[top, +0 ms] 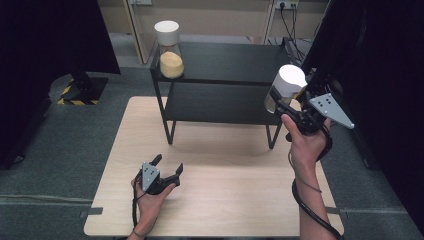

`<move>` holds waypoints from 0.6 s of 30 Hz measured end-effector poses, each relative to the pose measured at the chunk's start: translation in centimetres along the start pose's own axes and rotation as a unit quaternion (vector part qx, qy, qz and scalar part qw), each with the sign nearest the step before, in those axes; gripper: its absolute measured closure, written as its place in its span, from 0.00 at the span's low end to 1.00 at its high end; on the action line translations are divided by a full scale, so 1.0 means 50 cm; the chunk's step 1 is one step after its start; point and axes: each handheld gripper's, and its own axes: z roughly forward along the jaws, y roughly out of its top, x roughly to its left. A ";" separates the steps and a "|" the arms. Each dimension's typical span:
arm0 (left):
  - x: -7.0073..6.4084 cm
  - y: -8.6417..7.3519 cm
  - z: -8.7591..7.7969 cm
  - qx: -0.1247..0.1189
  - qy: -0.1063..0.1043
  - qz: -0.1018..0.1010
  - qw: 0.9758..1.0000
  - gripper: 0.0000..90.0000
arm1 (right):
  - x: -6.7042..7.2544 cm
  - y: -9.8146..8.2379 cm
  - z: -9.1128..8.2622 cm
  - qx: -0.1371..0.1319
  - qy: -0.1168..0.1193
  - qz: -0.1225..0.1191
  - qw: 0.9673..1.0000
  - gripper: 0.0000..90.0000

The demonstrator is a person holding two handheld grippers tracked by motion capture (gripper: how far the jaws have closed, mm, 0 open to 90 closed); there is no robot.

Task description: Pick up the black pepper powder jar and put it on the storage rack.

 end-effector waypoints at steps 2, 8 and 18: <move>0.000 0.000 0.000 -0.001 0.000 0.000 1.000 0.12 | -0.001 0.003 0.002 -0.001 0.000 0.002 1.000 0.34; 0.000 0.000 0.000 0.000 0.000 0.000 1.000 0.12 | -0.001 0.016 0.007 -0.004 -0.002 -0.002 1.000 0.34; 0.000 0.000 0.000 0.000 0.000 0.000 1.000 0.12 | -0.001 0.037 0.020 -0.008 -0.002 -0.001 1.000 0.34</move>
